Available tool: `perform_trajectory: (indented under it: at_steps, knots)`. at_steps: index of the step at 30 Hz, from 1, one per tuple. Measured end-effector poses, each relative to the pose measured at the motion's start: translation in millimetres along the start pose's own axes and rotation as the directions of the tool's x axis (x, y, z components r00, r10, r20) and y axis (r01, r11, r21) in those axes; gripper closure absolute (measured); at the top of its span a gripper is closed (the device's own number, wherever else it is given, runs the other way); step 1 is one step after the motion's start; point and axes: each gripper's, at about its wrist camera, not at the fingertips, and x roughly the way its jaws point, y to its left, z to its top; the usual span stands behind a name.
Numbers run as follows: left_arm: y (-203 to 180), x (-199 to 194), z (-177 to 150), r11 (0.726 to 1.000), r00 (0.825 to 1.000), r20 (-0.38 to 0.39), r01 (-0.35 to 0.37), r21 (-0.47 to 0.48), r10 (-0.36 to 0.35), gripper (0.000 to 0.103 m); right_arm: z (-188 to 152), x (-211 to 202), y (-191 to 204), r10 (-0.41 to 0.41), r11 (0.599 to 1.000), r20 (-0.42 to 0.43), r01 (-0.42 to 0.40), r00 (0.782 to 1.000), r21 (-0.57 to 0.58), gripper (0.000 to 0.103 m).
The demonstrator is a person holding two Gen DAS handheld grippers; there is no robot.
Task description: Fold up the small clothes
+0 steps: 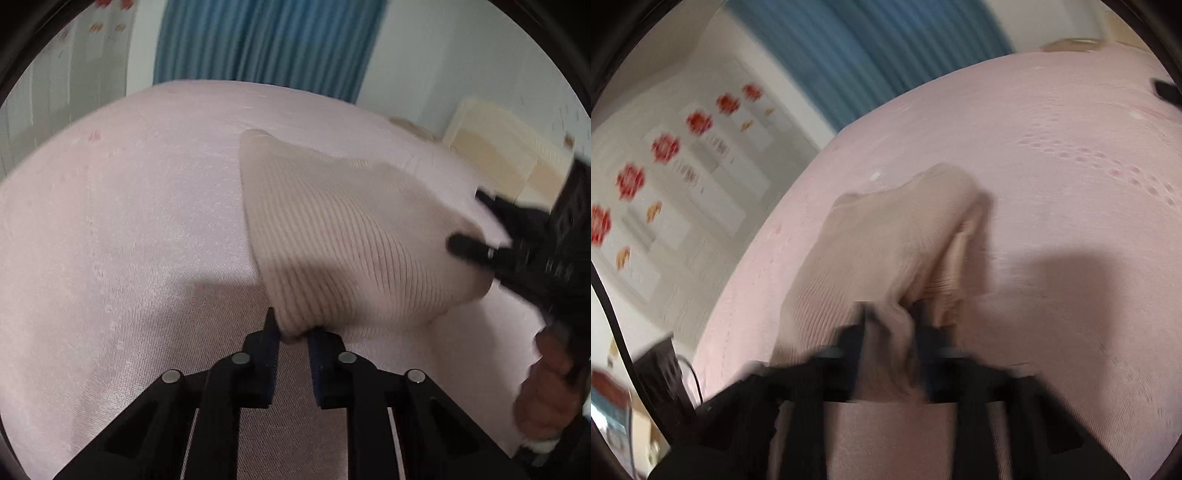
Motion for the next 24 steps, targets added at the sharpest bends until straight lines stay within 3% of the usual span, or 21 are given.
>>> perform_trajectory:
  at_steps: [3, 7, 8, 11, 13, 14, 17, 18, 20, 22, 24]
  knots:
    - [13.3, 3.5, -1.7, 0.998, 0.999, -0.022, 0.033, -0.06, -0.034, 0.09, -1.1, -10.2, 0.7, -0.037, 0.999, 0.063, 0.039, 0.997, -0.036, 0.098]
    - [8.2, 10.1, -5.4, 0.999, 0.999, -0.041, 0.012, -0.048, -0.014, 0.09, -6.7, 16.6, -11.6, -0.153, 0.988, -0.094, 0.152, 0.984, -0.018, 0.098]
    - [7.4, 10.3, -6.0, 0.999, 0.999, -0.043, 0.004, -0.043, -0.006, 0.09, -6.0, 17.3, -9.5, -0.164, 0.986, -0.092, 0.162, 0.982, -0.027, 0.098]
    - [8.7, 8.7, -8.2, 0.999, 0.999, -0.05, 0.008, -0.044, -0.01, 0.089, 1.8, -3.9, 11.9, -0.113, 0.989, 0.023, 0.115, 0.993, -0.096, 0.094]
    - [12.8, 10.5, -8.4, 0.998, 0.998, -0.061, 0.021, -0.054, -0.024, 0.089, 8.3, -11.2, 22.8, -0.11, 0.984, 0.107, 0.124, 0.988, -0.128, 0.077]
    - [14.8, 12.7, -5.9, 0.998, 0.997, -0.066, 0.026, -0.057, -0.03, 0.089, 12.4, -7.9, 24.4, -0.127, 0.982, 0.121, 0.142, 0.984, -0.126, 0.075]
    - [10.2, 24.3, 6.3, 0.997, 0.996, -0.073, 0.037, -0.066, -0.042, 0.089, 24.4, 18.7, 15.0, -0.203, 0.976, 0.07, 0.207, 0.977, -0.063, 0.076]
    - [10.3, 24.4, 6.9, 0.997, 0.996, -0.071, 0.039, -0.067, -0.044, 0.089, 25.8, 30.0, 10.3, -0.223, 0.974, 0.038, 0.224, 0.974, -0.037, 0.089]
    - [12.4, 24.8, 7.5, 0.997, 0.997, -0.07, 0.036, -0.062, -0.041, 0.089, 24.5, 29.0, 7.4, -0.187, 0.982, 0.058, 0.188, 0.981, -0.016, 0.09]
    - [15.6, 24.3, 4.5, 0.998, 0.996, -0.076, 0.037, -0.06, -0.041, 0.089, 24.7, 5.8, 13.3, -0.077, 0.995, 0.157, 0.085, 0.985, -0.044, 0.091]
    - [17.2, 23.1, 4.1, 0.997, 0.996, -0.075, 0.045, -0.058, -0.049, 0.089, 24.2, -1.2, 10.8, -0.083, 0.994, 0.181, 0.094, 0.98, -0.053, 0.091]
